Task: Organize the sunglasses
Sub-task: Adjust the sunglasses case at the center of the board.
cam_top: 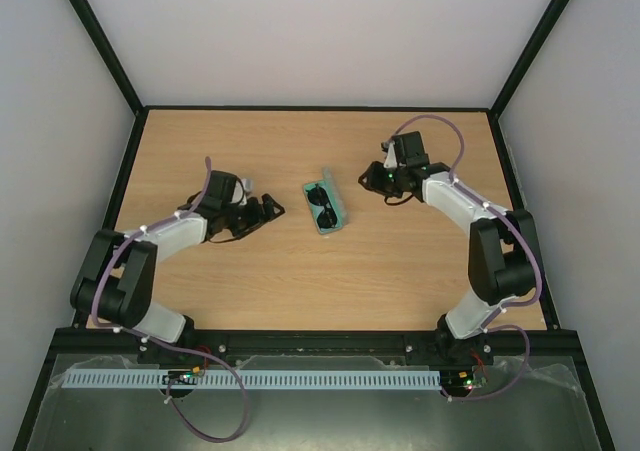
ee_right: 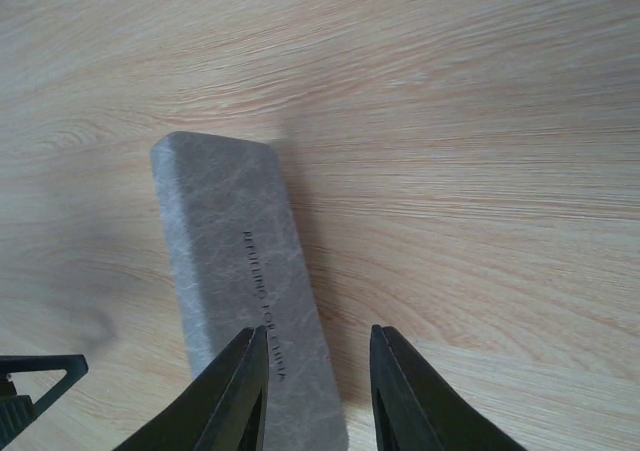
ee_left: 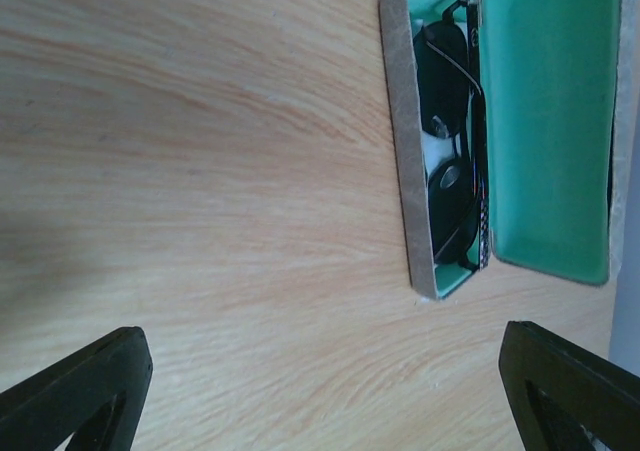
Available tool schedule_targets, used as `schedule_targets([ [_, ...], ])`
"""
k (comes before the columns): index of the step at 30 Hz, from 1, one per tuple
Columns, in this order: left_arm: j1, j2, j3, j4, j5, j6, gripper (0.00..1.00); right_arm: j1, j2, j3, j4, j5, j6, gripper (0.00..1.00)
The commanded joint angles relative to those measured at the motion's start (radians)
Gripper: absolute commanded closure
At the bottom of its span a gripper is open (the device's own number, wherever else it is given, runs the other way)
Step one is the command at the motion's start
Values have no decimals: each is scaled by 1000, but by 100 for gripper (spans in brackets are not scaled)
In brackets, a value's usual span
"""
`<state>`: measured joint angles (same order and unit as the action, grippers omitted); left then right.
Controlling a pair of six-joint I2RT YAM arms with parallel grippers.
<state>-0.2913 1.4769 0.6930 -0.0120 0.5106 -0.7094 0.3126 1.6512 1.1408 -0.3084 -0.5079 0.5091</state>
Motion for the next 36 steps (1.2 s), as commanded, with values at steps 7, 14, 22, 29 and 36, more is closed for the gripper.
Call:
schedule_targets([
  [7,-106,194,156,29,-107,-65,10,-26,-60,-137,150,-67,15,69],
  [14,-176,311,235,68,-104,-106,59,-28,-28,-135,183,-100,30,70],
  [22,-205,400,275,115,-95,-125,79,-28,38,-71,179,-144,32,72],
  [29,-204,467,330,115,-95,-113,80,-26,90,-27,174,-179,35,72],
  [36,-196,509,375,109,-96,-98,81,-10,93,-10,150,-173,28,72],
])
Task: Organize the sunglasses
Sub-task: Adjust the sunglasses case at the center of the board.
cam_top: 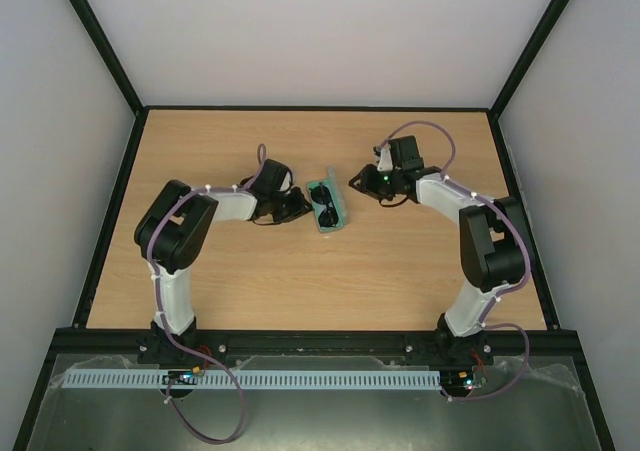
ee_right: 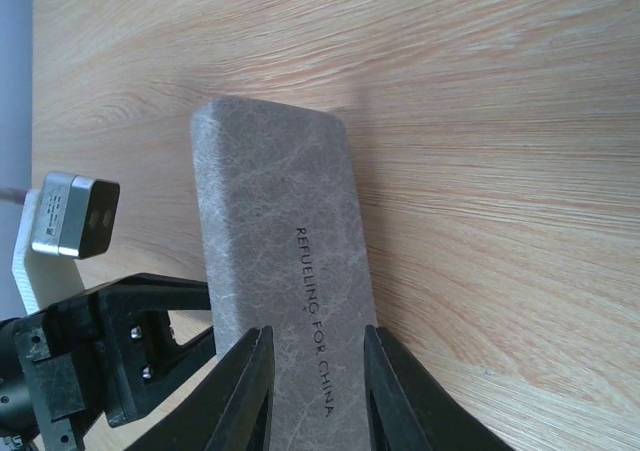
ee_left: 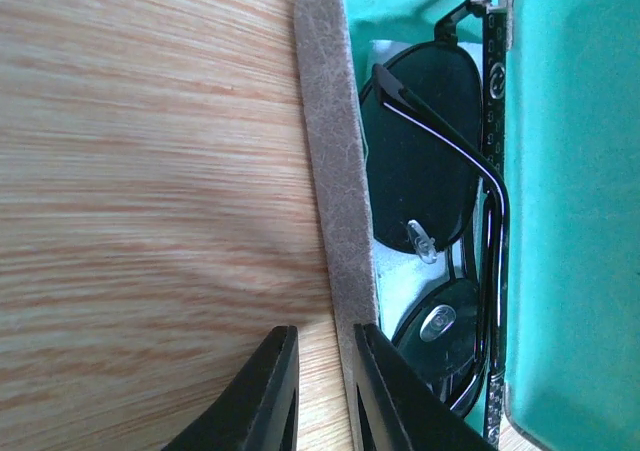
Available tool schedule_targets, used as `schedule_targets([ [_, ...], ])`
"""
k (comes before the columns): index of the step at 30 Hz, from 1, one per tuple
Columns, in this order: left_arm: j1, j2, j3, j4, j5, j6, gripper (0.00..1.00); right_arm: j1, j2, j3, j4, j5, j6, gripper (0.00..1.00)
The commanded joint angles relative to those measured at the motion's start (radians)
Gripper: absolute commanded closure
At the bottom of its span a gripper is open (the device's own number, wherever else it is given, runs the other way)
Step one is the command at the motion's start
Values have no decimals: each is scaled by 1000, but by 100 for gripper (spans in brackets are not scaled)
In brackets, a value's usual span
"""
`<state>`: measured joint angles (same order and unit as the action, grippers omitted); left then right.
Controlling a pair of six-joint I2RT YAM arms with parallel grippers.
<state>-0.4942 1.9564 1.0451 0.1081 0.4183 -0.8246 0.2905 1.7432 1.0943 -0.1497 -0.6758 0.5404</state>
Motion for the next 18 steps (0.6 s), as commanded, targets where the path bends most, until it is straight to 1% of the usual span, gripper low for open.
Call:
schedule_targets([
  [1,9,29,26,-12,-4,20,81,15,-1,38,-13,-2,-5,72],
  [6,23,19,28,-20,-10,34,81,22,2,50,-27,7,-8,72],
  [18,34,85,113,-31,4,58,82,58,18,82,-52,30,-13,72],
])
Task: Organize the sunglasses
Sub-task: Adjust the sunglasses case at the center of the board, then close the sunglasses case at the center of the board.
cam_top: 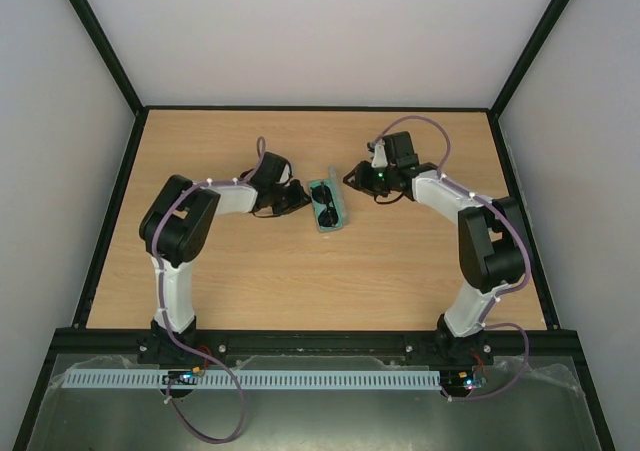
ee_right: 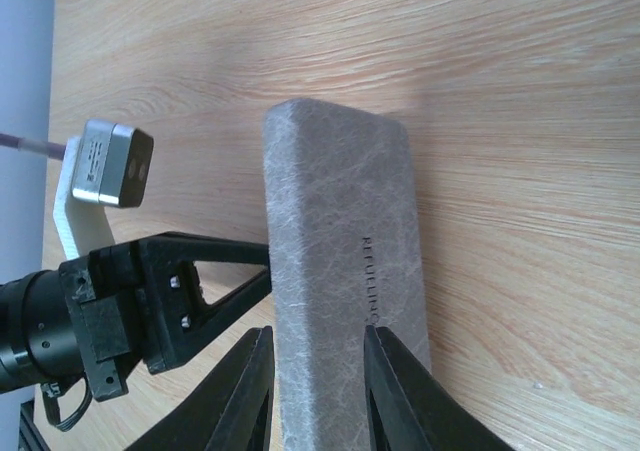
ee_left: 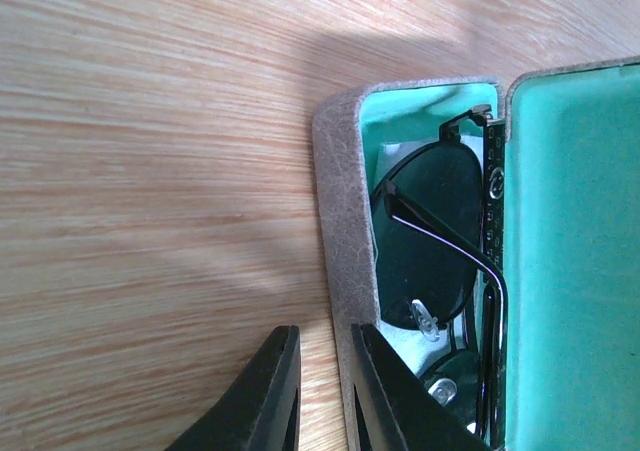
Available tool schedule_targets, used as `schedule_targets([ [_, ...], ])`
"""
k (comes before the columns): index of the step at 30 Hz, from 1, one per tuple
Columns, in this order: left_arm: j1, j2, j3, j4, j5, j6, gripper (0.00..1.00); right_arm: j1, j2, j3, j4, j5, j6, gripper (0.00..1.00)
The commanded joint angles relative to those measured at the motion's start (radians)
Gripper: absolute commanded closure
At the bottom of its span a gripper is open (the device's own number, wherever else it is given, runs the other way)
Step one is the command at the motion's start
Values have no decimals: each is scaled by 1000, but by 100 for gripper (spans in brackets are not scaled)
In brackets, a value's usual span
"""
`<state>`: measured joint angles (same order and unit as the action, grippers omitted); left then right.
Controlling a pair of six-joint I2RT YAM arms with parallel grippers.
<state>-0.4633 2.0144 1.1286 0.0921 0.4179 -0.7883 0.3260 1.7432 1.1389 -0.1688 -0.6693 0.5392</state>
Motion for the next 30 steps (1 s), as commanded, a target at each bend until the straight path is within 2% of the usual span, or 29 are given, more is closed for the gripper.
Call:
schedule_targets([
  [1,3,30,32,-12,8,21,82,27,21,40,-37,26,-13,72],
  [9,5,61,80,-25,20,32,83,51,31,40,-37,44,-9,72],
  [17,5,16,9,1,27,26,83,51,29,40,-51,76,-18,73],
  [18,5,14,1,7,30,25,83,51,36,43,-51,76,-16,75],
  [20,5,15,-9,17,36,22,83,54,52,50,-50,76,-13,85],
  [24,5,31,-13,30,46,20,84,84,87,76,-54,86,-11,95],
  [30,5,42,-9,44,57,19,85,132,131,101,-44,105,8,96],
])
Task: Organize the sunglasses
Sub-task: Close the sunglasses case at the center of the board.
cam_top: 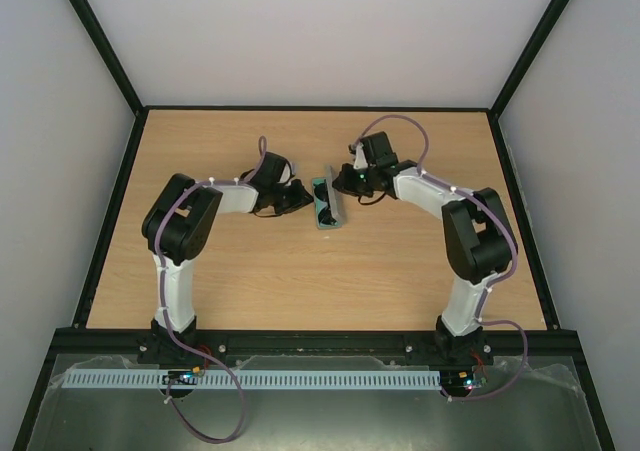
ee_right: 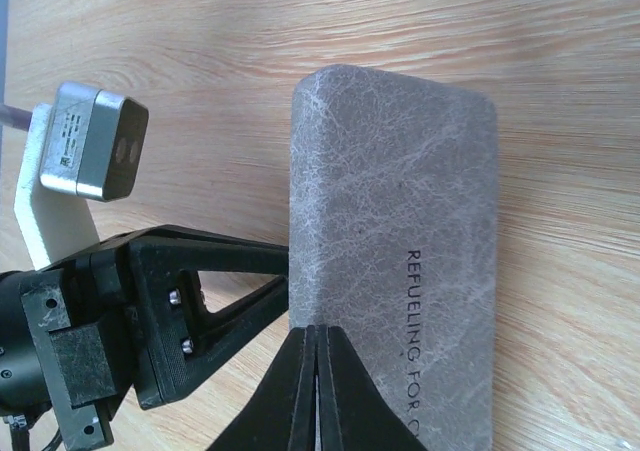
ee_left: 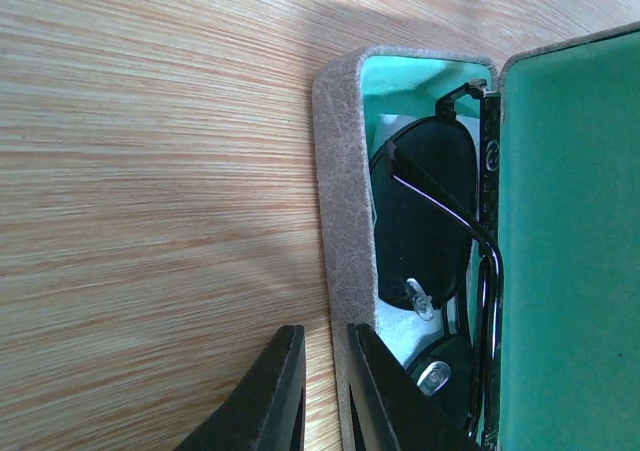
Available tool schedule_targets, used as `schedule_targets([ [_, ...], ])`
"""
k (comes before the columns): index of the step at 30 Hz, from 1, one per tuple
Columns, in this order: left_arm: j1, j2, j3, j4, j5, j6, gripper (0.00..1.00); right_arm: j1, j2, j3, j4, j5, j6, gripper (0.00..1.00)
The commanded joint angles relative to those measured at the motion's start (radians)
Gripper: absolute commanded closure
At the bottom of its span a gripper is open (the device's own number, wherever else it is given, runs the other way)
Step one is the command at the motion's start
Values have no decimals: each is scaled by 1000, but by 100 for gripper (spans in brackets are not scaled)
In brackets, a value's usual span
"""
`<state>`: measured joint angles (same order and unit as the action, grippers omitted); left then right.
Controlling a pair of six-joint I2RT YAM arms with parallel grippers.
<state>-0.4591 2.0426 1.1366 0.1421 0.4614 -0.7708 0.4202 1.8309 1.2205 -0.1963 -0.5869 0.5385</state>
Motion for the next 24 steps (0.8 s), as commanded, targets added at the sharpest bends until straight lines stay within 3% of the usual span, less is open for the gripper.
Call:
schedule_targets([
  [1,1,17,-15,-4,13,3,85,44,50,23,-18,26,10,96],
  [10,9,18,-32,19,31,5,86,87,106,36,-23,46,14,95],
  [17,68,-87,-132,37,40,6,84,88,88,74,-75,61,-6,92],
  [19,86,-134,-163,23,42,15,78,87,74,98,-95,78,-13,89],
  [22,113,-225,-220,-9,39,38,69,78,69,154,-149,134,-28,75],
  [24,129,-295,-262,-42,32,55,54,64,81,194,-188,179,-35,66],
])
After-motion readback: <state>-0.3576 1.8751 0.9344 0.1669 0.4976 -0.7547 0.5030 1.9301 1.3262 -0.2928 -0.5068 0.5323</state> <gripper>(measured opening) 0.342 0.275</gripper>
